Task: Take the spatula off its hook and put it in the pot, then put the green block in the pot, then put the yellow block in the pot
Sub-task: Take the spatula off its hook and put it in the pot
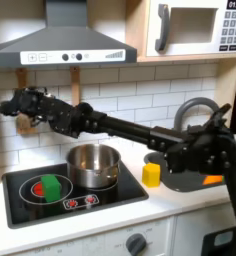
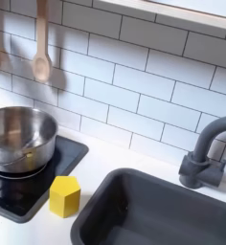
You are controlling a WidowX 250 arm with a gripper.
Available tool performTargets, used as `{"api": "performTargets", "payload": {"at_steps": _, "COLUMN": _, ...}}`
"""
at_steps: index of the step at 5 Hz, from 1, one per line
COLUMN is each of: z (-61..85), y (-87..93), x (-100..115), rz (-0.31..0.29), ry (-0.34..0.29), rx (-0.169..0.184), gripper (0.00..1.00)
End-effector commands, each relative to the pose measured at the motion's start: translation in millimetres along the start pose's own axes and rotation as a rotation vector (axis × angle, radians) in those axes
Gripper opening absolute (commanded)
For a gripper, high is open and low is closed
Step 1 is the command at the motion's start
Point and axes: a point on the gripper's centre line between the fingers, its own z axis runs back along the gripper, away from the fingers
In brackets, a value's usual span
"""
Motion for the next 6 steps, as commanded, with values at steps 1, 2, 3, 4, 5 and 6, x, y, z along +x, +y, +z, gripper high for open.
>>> {"api": "performTargets", "payload": {"at_steps": 1, "z": 1.1, "y": -2.5, "x": 5.0, "rz": -0.014, "ry": -0.058, "rx": -0.025, "gripper": 1.0}}
{"api": "performTargets", "payload": {"at_steps": 2, "z": -0.3, "y": -6.1, "x": 3.8, "rz": -0.013, "ry": -0.081, "rx": -0.045, "gripper": 1.0}}
{"api": "performTargets", "payload": {"at_steps": 3, "z": -3.5, "y": -7.3, "x": -2.3, "rz": -0.01, "ry": -0.078, "rx": -0.052, "gripper": 1.0}}
{"api": "performTargets", "payload": {"at_steps": 4, "z": -6.3, "y": -7.4, "x": -6.8, "rz": -0.018, "ry": -0.079, "rx": -0.051, "gripper": 1.0}}
{"api": "performTargets", "payload": {"at_steps": 5, "z": -7.9, "y": -5.7, "x": -4.6, "rz": -0.011, "ry": -0.092, "rx": -0.036, "gripper": 1.0}}
{"api": "performTargets", "payload": {"at_steps": 6, "z": -9.2, "y": -3.9, "x": -0.7, "rz": -0.01, "ry": -0.1, "rx": -0.024, "gripper": 1.0}}
